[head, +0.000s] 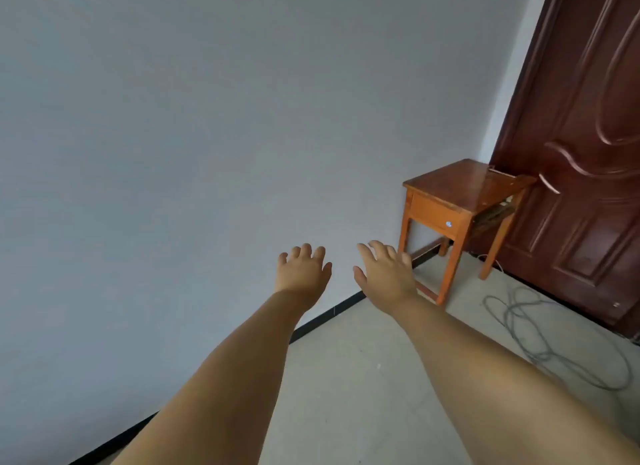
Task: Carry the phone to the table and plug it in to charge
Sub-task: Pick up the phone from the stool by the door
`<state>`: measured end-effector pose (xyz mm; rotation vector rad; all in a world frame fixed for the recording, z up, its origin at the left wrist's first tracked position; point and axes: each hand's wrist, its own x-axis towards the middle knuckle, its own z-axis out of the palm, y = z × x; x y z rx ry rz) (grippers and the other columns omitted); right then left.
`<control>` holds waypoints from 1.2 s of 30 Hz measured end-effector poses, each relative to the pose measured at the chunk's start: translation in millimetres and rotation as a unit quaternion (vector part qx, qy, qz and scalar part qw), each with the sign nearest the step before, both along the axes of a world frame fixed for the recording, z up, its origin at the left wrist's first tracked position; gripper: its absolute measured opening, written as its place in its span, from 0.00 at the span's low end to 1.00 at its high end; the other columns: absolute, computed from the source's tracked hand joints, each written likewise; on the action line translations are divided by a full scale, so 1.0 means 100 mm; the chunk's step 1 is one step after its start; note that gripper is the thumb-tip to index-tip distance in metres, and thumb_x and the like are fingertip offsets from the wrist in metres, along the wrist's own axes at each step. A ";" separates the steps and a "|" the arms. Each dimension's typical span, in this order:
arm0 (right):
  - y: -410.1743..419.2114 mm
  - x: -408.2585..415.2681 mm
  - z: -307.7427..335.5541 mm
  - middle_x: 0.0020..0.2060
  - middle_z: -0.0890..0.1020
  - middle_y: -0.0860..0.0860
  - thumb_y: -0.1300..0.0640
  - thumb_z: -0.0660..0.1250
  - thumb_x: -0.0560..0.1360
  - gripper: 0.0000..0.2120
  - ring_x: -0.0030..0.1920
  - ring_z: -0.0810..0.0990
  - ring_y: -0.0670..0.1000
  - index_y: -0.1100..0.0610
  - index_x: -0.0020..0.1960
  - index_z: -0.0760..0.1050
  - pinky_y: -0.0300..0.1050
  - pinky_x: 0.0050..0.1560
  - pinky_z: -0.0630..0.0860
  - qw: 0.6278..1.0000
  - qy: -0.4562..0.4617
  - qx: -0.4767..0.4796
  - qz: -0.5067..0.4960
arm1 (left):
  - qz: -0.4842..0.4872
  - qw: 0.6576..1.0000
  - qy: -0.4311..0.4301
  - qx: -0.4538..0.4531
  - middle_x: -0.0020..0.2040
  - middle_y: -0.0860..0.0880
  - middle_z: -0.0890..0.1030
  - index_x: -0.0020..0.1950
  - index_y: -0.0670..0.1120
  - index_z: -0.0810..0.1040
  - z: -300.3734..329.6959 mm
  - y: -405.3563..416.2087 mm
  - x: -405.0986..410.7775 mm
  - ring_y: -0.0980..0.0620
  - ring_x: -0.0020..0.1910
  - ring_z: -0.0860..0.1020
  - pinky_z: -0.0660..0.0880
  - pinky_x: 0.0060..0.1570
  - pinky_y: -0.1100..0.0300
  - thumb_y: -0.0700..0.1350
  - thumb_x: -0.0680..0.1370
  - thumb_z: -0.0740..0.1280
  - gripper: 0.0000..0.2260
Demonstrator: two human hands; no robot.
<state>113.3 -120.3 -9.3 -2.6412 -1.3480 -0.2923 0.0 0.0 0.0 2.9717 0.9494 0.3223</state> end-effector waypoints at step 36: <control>0.72 7.13 -0.55 0.57 0.78 0.53 0.48 0.54 0.78 0.19 0.55 0.77 0.55 0.54 0.67 0.68 0.52 0.53 0.70 0.981 -0.010 -0.014 -0.194 | -0.213 0.975 0.051 -0.032 0.62 0.43 0.75 0.65 0.45 0.68 -0.58 1.33 7.48 0.43 0.61 0.72 0.69 0.57 0.49 0.52 0.81 0.52 0.17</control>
